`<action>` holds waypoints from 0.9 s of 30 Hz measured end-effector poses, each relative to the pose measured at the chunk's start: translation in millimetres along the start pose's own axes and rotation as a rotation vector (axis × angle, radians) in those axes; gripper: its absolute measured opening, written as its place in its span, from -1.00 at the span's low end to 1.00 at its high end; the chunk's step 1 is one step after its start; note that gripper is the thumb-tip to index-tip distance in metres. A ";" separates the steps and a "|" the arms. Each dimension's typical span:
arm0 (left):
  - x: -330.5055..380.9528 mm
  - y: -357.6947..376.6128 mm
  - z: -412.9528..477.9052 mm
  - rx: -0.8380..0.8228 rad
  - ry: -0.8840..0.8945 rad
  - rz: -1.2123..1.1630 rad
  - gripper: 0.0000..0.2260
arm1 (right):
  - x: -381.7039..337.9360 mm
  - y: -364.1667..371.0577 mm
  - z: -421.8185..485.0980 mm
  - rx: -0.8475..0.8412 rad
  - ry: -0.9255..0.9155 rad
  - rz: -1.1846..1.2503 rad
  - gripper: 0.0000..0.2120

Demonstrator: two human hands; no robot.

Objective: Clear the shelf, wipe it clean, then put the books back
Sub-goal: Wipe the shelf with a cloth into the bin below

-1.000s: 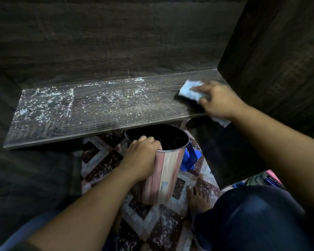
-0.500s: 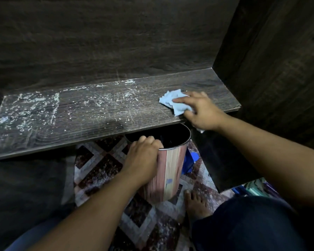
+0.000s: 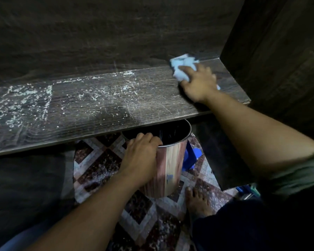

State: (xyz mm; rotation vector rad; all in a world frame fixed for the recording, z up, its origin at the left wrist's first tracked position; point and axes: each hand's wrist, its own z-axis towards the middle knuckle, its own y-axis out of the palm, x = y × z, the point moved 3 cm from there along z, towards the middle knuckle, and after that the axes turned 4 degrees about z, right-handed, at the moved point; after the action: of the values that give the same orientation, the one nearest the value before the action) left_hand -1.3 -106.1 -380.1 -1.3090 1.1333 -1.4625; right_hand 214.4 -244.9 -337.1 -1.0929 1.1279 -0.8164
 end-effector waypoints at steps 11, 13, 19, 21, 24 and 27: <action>-1.8 -4.2 -2.4 0.003 -0.007 -0.007 -0.77 | 25.3 -21.0 11.6 0.159 0.190 0.181 -0.49; -3.3 -4.4 -3.7 -0.001 -0.007 -0.001 -0.76 | 30.6 -13.2 14.6 0.042 0.266 0.140 -0.41; -8.1 -3.1 -5.1 -0.013 -0.016 0.009 -0.78 | -48.6 15.1 6.9 -0.048 -0.067 0.154 -0.55; -8.4 -4.9 -5.8 -0.014 -0.022 0.012 -0.77 | -78.5 25.4 -8.7 -0.068 -0.231 0.203 -0.57; -8.5 -7.9 -7.7 -0.011 -0.020 0.014 -0.74 | -87.3 26.5 -19.2 -0.045 -0.293 0.280 -0.57; -11.1 -9.1 -9.9 -0.002 -0.014 0.009 -0.72 | -47.4 -0.9 -6.4 0.202 -0.053 0.126 -0.58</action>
State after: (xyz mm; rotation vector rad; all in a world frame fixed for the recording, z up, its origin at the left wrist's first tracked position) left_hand -10.3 -92.4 -374.2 -1.3117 1.1308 -1.4443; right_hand 195.9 -203.0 -323.1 -0.8627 1.0346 -0.7794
